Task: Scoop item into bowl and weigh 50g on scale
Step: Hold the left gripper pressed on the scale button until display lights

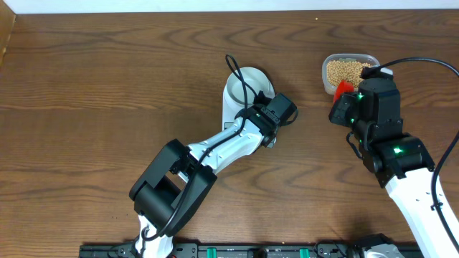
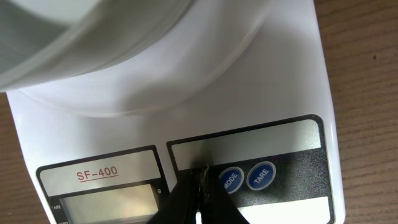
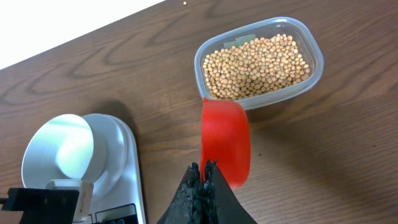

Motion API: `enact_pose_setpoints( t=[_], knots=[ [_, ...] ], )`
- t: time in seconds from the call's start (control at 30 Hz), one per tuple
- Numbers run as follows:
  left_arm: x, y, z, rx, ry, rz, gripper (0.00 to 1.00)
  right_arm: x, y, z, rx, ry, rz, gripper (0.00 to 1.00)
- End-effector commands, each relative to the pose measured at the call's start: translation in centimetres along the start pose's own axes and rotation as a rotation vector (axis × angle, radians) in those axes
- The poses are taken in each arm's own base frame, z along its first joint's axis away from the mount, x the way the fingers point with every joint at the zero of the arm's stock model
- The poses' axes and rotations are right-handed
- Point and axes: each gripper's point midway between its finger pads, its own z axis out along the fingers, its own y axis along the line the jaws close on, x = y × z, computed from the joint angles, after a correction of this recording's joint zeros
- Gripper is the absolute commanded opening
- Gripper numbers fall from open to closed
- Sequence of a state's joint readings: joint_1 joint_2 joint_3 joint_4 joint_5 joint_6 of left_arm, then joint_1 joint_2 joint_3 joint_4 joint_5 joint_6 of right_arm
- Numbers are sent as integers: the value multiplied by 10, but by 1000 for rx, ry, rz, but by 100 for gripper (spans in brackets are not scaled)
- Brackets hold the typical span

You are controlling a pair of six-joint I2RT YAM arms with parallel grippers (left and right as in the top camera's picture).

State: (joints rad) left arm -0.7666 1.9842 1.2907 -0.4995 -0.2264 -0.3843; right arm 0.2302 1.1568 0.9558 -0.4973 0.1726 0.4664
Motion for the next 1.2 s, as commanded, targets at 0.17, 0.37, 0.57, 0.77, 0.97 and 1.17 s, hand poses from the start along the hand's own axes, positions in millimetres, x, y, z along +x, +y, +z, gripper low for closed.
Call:
enact_pose_setpoints(
  t=[0.17,0.37,0.57,0.77,0.97,1.17],
  knots=[
    [16,17,24,-38,79,-10,7,-6,-4,-1,20,-18,14,1],
    [16,18,24,-39,80,-11,7,-6,-4,-1,20,-18,14,1],
    [16,18,24,-39,80,-11,7,-6,-4,-1,20,-18,14,1],
    [16,18,25,-40,80,-11,7,-6,-4,-1,21,-18,14,1],
    [17,18,25,-40,81,-10,7,-7,-5,-1,25,-20,14,1],
    [21,20,27,-53,99,0,7,-7,-12,-1,63,-28,12,1]
  ],
)
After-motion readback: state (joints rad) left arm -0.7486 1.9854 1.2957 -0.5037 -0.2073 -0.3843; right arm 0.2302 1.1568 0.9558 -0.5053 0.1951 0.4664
